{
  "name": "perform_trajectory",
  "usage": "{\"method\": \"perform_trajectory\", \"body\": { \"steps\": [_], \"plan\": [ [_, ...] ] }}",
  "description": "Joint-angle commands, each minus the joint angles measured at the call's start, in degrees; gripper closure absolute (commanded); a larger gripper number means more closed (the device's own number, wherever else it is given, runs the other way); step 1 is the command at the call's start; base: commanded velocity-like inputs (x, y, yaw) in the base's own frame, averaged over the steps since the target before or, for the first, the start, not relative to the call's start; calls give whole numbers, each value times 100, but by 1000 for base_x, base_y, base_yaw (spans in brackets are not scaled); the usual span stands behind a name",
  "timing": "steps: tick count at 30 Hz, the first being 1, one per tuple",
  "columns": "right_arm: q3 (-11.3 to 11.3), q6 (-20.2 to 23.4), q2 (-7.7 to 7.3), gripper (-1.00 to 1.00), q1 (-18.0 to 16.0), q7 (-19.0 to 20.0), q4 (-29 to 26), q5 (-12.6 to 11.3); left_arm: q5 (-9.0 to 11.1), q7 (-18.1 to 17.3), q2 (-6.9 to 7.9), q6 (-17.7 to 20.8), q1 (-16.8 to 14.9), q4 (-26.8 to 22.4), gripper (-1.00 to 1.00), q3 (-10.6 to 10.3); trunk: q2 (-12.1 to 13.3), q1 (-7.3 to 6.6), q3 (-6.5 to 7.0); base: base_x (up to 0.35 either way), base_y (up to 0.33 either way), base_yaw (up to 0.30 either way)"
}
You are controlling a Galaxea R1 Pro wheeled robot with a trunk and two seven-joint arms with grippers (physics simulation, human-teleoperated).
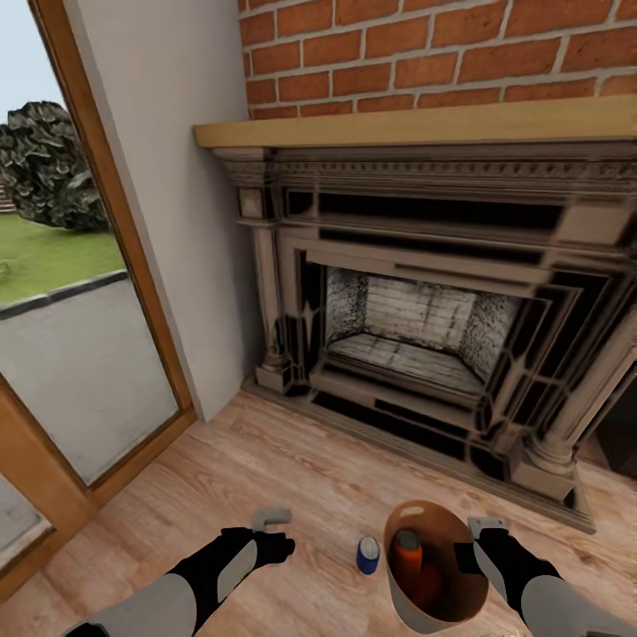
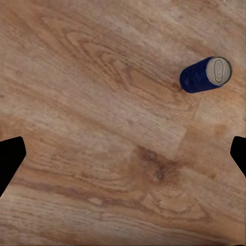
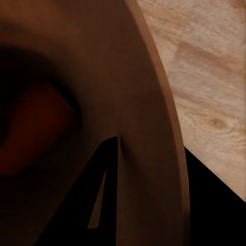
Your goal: Put the three can of soda from the living room inside the tash can in the kitchen.
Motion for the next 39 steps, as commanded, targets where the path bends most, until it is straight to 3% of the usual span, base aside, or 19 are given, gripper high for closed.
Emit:
{"method": "perform_trajectory", "body": {
  "steps": [1, 10, 20, 28, 39],
  "plan": [
    [-14, -3, 0, 100, -2, 31, -3, -29, 0, 0, 0, 0, 0, 1, -100, 0, 0, 0, 0, 145, 302, -287],
    [-14, -1, -10, 100, -2, 379, -3, -25, 0, 0, 0, 0, 0, -5, -100, 0, 0, 0, 0, 145, 302, -287],
    [-14, 4, -13, 100, -2, 428, -9, -18, 0, 0, 0, -7, 0, -28, -100, 0, 0, 0, 0, 141, 294, -224],
    [-14, 291, -18, 100, -2, 434, -38, -20, 0, 0, 2, -2, 0, -66, -100, 0, 0, 0, 0, 23, 76, -201],
    [-9, 373, -20, 100, -2, 583, -41, -20, 0, 0, 1, -3, 0, -68, -100, -5, 0, 0, 0, 18, 182, -284]
  ]
}}
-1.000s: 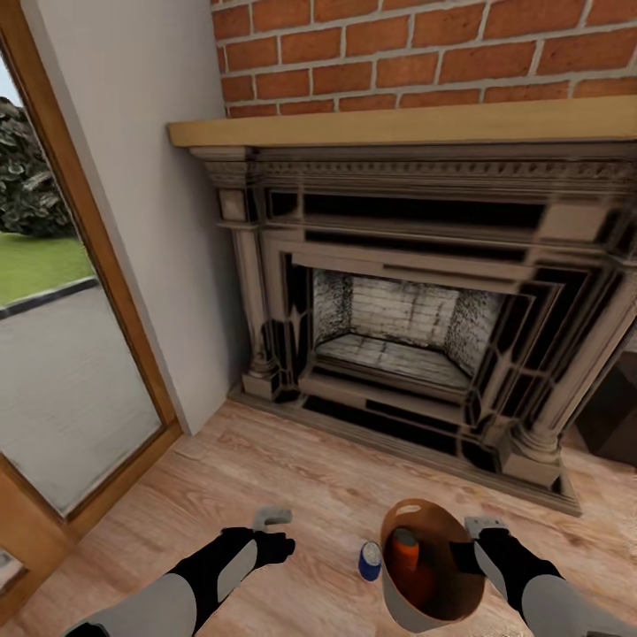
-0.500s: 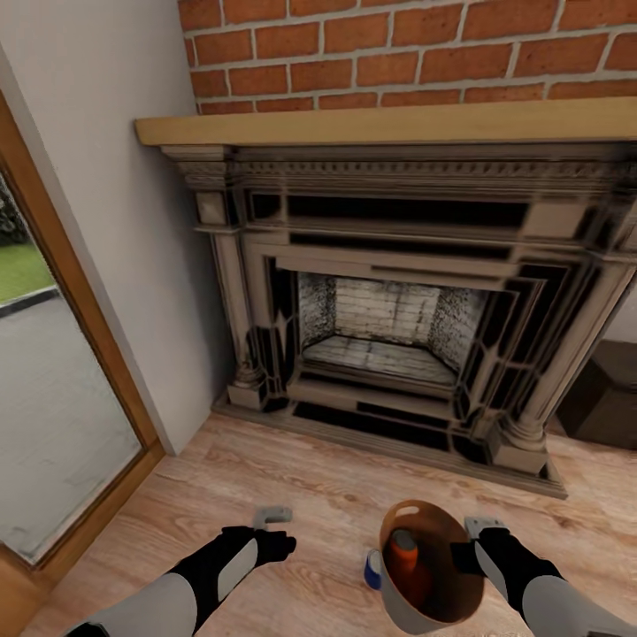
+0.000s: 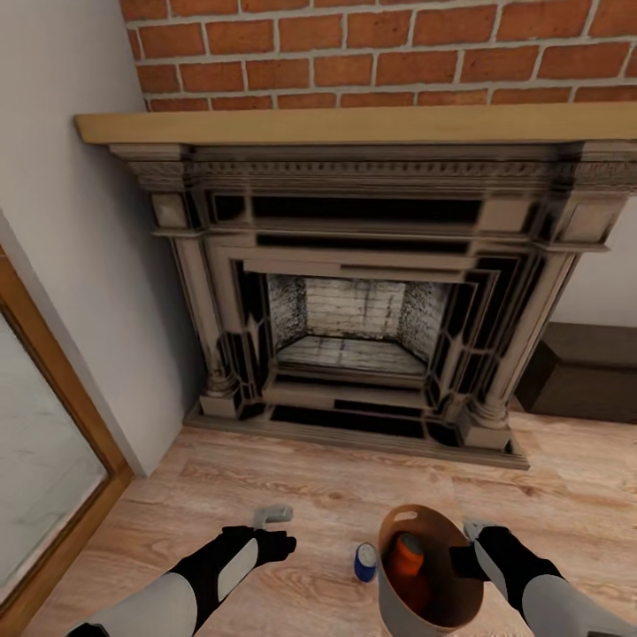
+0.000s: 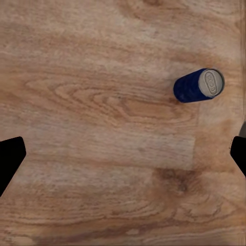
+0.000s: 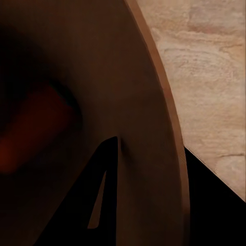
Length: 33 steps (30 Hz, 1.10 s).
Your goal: Put the three can of soda from the living room inside the tash can in the kitchen.
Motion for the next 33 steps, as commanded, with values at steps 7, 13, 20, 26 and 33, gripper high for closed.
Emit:
{"method": "perform_trajectory", "body": {
  "steps": [7, 13, 20, 26, 33],
  "plan": [
    [-11, 2, -6, 100, -2, 133, -5, -15, 0, -5, 0, 0, 0, 0, -100, -3, 0, 0, 0, 3, 19, -287],
    [-11, 2, -6, 100, -2, 142, -2, -15, 0, -8, -1, -2, 0, 0, -100, -4, 0, 0, 0, 0, 6, -287],
    [-11, 2, -6, 100, -2, 143, -4, -15, 0, -9, -1, 1, 0, 0, -100, -4, 0, 0, 0, 0, 71, -287],
    [-13, 2, -6, 100, -2, 143, -3, -15, 0, -9, 1, 0, 0, 0, -100, -4, 0, 0, 0, 0, 79, -287],
    [-13, 2, -7, 100, -2, 143, -3, -15, 0, -9, 0, -1, 0, 0, -100, -4, 0, 0, 0, 0, 77, -287]
  ]
}}
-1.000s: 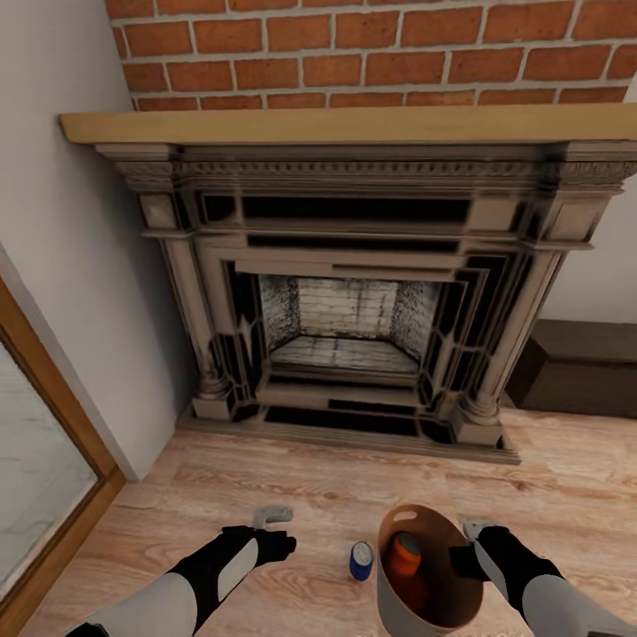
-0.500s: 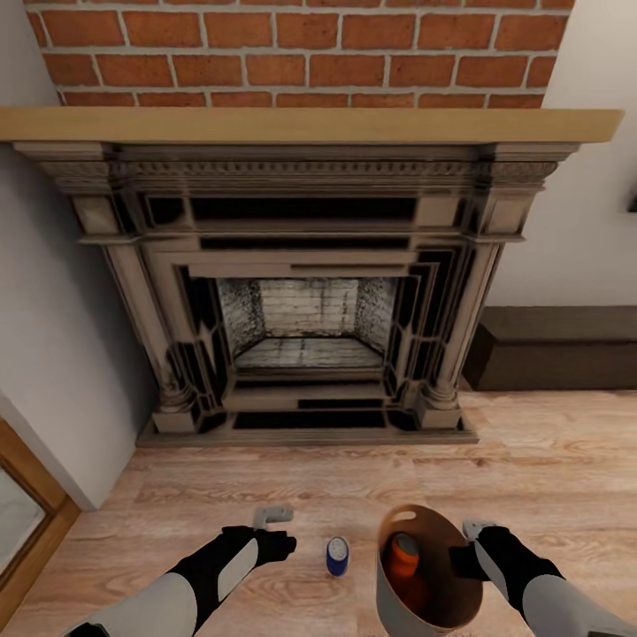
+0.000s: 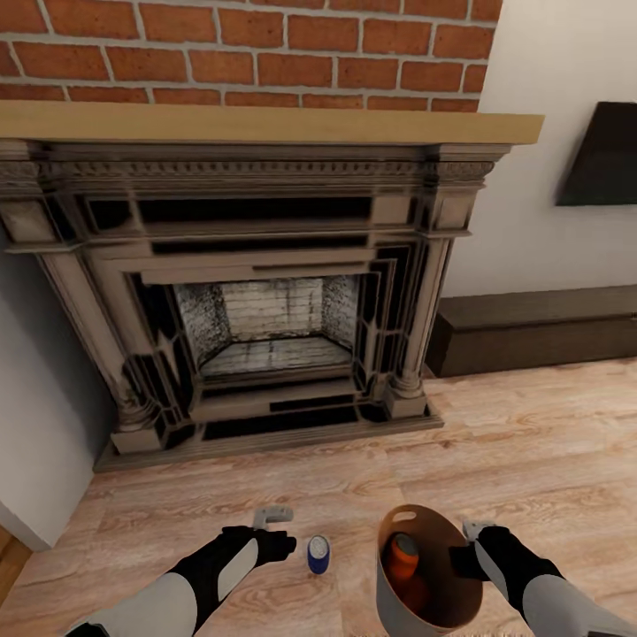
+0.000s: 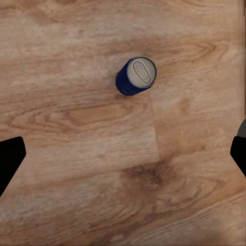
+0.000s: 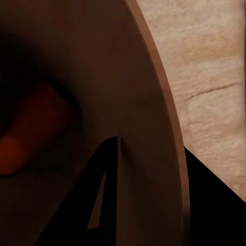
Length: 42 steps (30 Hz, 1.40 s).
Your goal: Put the three can of soda from the living room inside the tash can in the kitchen.
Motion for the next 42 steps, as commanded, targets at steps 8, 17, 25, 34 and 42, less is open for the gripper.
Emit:
{"method": "perform_trajectory", "body": {
  "steps": [8, 17, 25, 34, 42],
  "plan": [
    [-23, 0, -7, 100, -2, 66, 0, -51, 0, -4, 0, 2, 0, 0, -100, 1, 0, 0, 0, 0, 121, -287],
    [-22, 0, -8, 100, -2, 75, 2, -51, 0, -147, 7, -2, 1, 0, -100, 0, 0, 0, 0, 0, 170, -287],
    [-23, 0, -11, 100, -2, 76, -2, -51, 0, -158, 1, -4, 0, 0, -100, 0, 0, 0, 0, 0, 139, -287],
    [-22, 0, -15, 100, -2, 76, -1, -51, 0, -158, -1, -2, 0, 0, -100, 0, 0, 0, 0, 0, 15, -287],
    [-20, 0, -24, 100, -2, 76, -6, -51, 0, -166, 3, 1, 0, 0, -100, 0, 0, 0, 0, 0, 1, -272]
  ]
}}
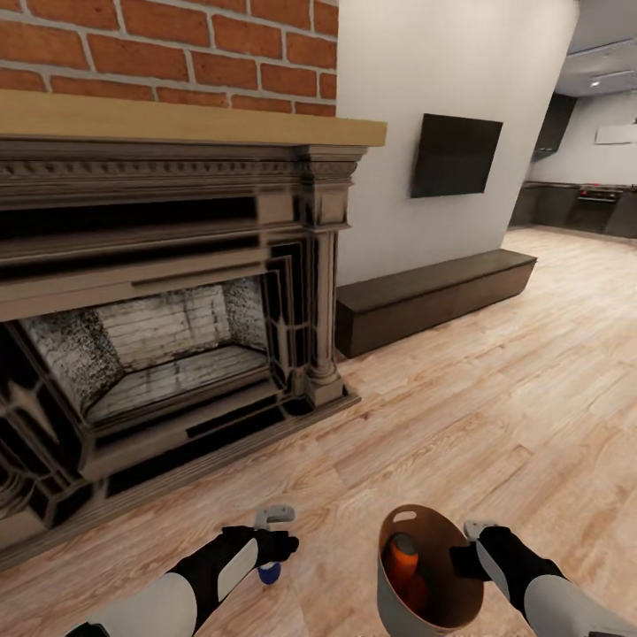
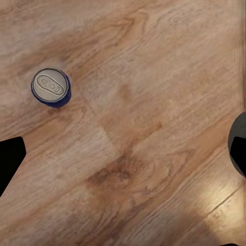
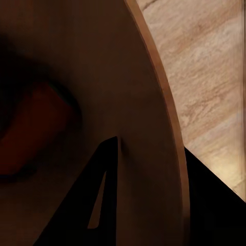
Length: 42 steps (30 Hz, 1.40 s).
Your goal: Put the three can of soda from the living room inside the tash can in the kitchen.
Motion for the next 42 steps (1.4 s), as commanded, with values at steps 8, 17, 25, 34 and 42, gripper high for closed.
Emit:
{"method": "perform_trajectory", "body": {
  "steps": [8, 17, 25, 34, 42],
  "plan": [
    [-26, 0, 14, 100, -3, 32, -3, -63, 1, -2, -3, 3, 0, 0, -100, 0, 0, 0, 1, 0, 164, -105],
    [-5, 0, 16, 100, -3, 32, -3, -63, 1, 2, 4, -2, 0, 0, -100, 2, 0, 0, 1, 76, 269, -6],
    [206, 0, 18, 100, -3, 38, -3, -63, 1, 6, 2, -3, 2, 0, -100, 0, 0, 0, 1, 246, 229, -134],
    [228, 0, -11, 100, -3, 372, -2, -64, 0, 7, -4, -5, 0, 0, -100, 0, 0, 0, 1, 148, 27, -254],
    [231, 0, -22, 100, -3, 558, -3, -63, -7, 7, -4, -6, 0, 0, -100, -8, 0, 0, 1, 6, 0, -283]
  ]
}}
